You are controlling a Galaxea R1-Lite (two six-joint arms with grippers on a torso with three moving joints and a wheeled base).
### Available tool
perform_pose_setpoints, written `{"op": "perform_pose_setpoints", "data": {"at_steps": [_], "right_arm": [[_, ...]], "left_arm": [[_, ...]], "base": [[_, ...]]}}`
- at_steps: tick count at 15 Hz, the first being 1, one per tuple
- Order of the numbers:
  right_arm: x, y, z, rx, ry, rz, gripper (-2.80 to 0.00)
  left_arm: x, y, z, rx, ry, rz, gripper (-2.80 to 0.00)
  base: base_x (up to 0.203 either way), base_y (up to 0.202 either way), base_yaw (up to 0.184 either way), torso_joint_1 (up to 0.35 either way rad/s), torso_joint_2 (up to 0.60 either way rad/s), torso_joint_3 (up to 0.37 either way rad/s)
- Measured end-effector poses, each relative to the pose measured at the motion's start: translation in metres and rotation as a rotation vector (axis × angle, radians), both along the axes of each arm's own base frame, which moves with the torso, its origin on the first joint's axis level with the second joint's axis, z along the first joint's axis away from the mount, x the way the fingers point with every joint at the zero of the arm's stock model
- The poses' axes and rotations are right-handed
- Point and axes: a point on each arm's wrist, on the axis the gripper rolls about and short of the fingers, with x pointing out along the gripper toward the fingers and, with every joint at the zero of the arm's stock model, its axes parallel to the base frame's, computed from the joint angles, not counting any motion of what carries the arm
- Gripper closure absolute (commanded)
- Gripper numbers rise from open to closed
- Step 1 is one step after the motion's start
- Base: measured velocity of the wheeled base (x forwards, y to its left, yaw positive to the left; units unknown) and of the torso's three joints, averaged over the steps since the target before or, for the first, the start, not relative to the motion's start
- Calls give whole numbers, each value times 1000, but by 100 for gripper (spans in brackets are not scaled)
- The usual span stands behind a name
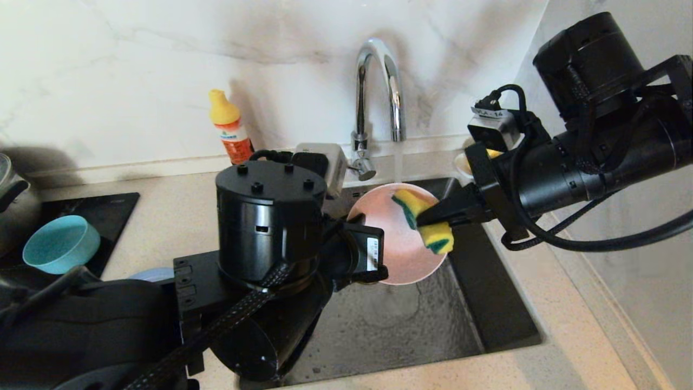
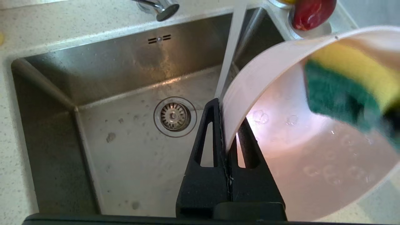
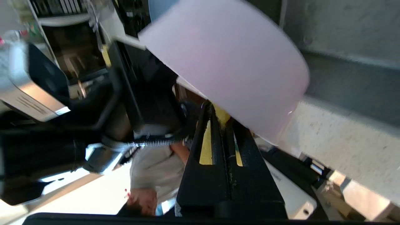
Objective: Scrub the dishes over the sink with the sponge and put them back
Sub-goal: Wipe the bowl
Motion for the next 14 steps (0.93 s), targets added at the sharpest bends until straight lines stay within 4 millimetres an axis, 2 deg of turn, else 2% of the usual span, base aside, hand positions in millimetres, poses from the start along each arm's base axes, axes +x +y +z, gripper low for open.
{"op": "perform_pose_setpoints", "data": {"at_steps": [4, 8, 14], "right_arm": [[6, -7, 10, 22, -24, -36, 0], [1, -12, 14, 20, -15, -52, 0], [-7, -13, -2, -28, 60, -38, 0]], "left_arm": [[-1, 1, -1, -3, -1, -1, 0], [-2, 3, 0, -14, -4, 1, 0], [0, 3, 8, -51, -31, 15, 0]], "base": [[0, 0, 0, 0, 0, 0], [0, 0, 0, 0, 0, 0], [0, 0, 0, 0, 0, 0]]}}
